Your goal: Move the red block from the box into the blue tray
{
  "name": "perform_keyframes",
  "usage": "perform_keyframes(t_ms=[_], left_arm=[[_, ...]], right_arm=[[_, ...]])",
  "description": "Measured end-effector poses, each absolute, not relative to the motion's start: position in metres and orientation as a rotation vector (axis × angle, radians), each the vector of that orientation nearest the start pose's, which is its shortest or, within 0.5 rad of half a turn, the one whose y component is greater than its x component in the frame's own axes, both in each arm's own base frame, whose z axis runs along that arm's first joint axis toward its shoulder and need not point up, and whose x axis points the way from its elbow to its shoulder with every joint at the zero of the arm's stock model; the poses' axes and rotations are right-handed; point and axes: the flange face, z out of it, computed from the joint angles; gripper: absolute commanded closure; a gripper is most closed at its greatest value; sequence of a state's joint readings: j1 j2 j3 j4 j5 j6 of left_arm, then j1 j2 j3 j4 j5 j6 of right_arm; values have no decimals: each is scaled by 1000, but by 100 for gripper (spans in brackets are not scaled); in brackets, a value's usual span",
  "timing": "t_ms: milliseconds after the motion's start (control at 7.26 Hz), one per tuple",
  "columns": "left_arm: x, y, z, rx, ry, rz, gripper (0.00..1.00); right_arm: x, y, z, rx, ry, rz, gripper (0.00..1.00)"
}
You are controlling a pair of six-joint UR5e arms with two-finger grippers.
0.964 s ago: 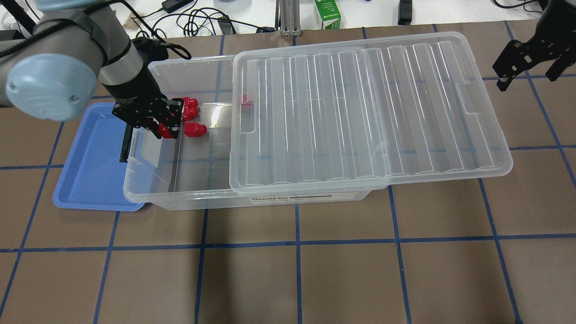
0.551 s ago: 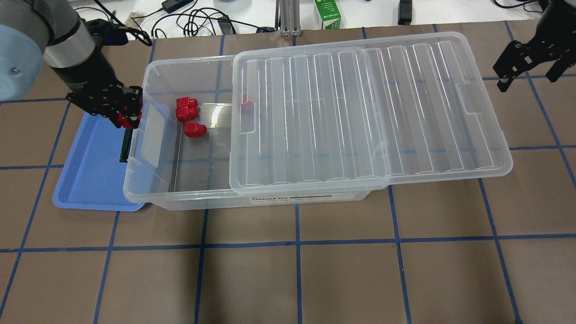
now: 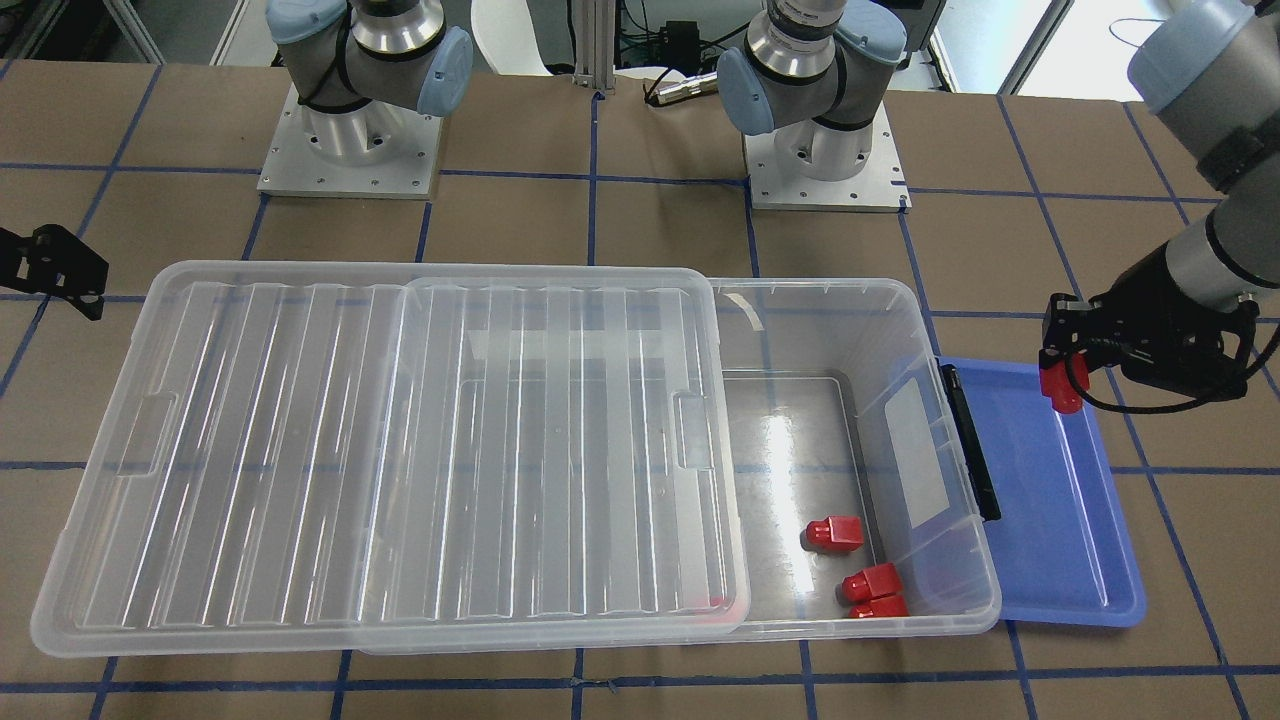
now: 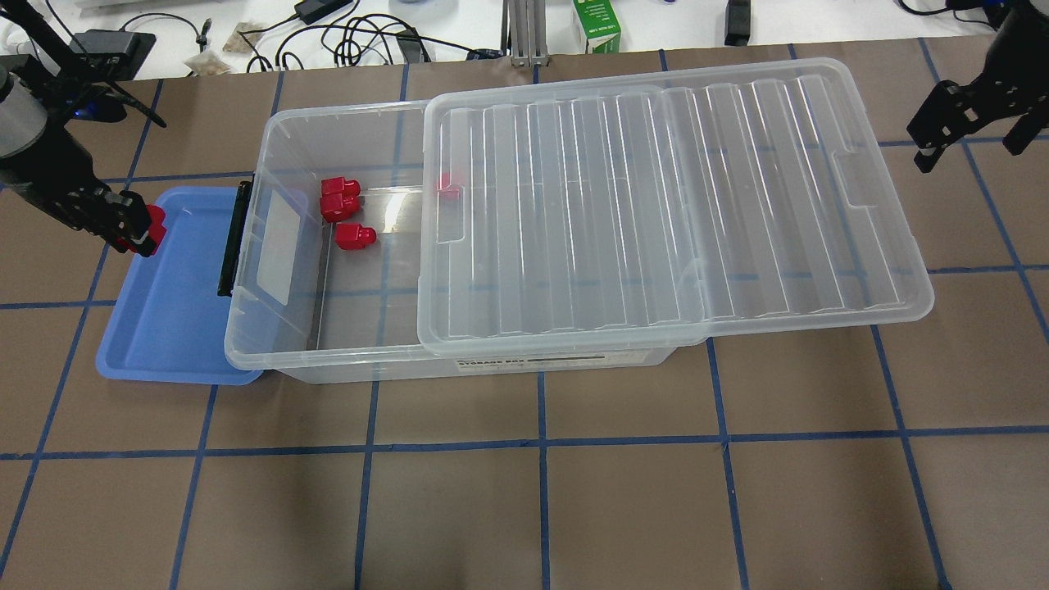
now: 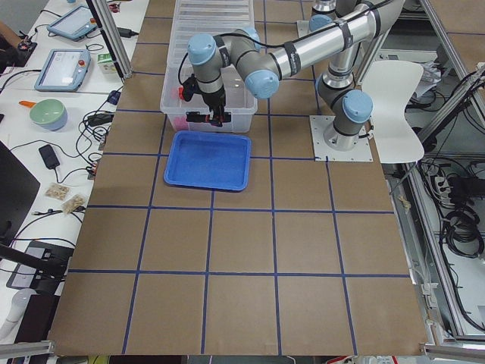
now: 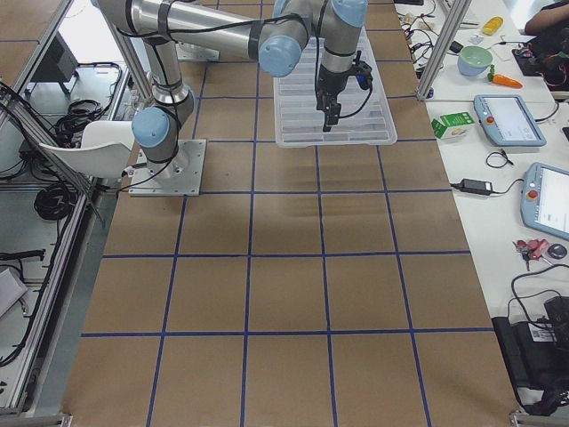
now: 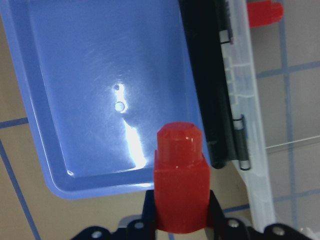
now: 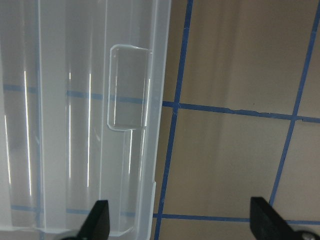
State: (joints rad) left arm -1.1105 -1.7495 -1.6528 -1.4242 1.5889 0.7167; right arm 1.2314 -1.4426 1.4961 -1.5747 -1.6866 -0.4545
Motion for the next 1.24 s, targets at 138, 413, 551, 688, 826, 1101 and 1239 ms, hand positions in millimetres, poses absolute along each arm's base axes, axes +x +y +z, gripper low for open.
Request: perform_keyframes(t_ms=[138, 413, 551, 688, 826, 1101, 1239], left_arm=[[144, -547, 341, 448, 3153, 143, 88], [160, -552, 288, 477, 3157, 51, 88], [162, -554, 267, 478, 3157, 19, 88], [162, -554, 251, 478, 3163, 21, 88], [162, -554, 237, 476, 3172, 39, 88], [165, -557, 214, 467, 3180, 69, 57], [167, -560, 203, 470, 3179, 71, 24]], right_arm=[[-74, -550, 453, -169, 3218, 161, 0], [-98, -558, 434, -111, 3213, 180, 0], [-110, -571, 417, -89, 3220, 160, 0], [-120, -587, 394, -74, 3225, 139, 0], [-125, -600, 373, -65, 3220, 137, 0], [-115, -610, 359, -87, 3205, 132, 0], [-107, -612, 358, -104, 3195, 124, 0]])
